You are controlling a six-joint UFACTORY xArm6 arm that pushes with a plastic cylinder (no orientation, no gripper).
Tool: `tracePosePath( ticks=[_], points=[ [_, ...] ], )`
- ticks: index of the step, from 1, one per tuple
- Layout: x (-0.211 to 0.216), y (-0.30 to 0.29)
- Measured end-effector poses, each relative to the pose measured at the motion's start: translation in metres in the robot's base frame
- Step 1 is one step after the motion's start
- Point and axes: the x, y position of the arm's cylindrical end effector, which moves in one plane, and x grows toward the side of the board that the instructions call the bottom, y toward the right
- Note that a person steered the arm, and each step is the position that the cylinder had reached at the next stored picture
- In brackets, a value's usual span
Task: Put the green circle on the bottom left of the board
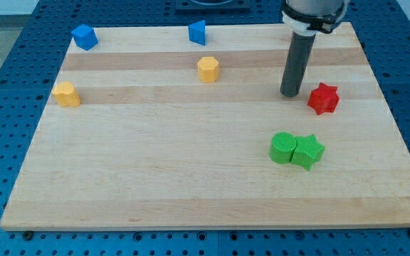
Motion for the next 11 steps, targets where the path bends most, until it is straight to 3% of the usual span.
tracePosePath(
  ticks=[2,4,6,7,9,11],
  points=[
    [0.016,-0.035],
    [0.080,0.028],
    [0.125,0.021],
    [0.131,0.003],
    [0.101,-0.057],
    [0.131,-0.120]
  ],
)
